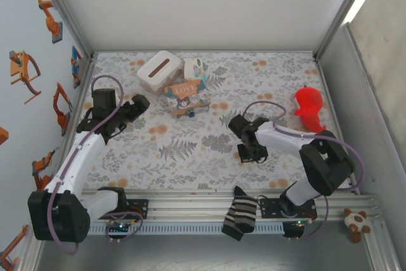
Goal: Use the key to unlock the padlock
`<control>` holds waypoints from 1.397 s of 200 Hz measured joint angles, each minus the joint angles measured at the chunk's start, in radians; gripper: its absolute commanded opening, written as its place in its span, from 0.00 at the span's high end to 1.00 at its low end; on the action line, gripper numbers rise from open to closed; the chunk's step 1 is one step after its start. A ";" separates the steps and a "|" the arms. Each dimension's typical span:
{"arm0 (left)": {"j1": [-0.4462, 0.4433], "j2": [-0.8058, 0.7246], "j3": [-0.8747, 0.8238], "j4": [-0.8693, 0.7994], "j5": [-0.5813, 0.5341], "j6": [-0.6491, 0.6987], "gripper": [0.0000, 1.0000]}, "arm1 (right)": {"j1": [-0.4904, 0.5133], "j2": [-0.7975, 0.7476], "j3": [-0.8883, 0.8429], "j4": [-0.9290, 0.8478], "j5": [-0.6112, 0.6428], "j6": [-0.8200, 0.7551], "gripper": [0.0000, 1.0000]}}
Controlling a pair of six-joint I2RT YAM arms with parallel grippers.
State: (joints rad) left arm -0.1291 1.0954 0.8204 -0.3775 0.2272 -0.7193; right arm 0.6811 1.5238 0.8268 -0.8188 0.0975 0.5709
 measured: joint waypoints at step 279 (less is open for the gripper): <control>-0.212 -0.254 -0.209 0.365 0.220 -1.137 0.10 | 0.144 -0.044 0.506 0.446 -0.203 -0.017 1.00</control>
State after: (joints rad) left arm -0.3416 0.8417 0.6109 -0.0128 0.4473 -1.8561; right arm 0.8249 1.4799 1.3327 -0.3729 -0.1059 0.5537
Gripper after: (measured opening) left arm 0.909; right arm 0.048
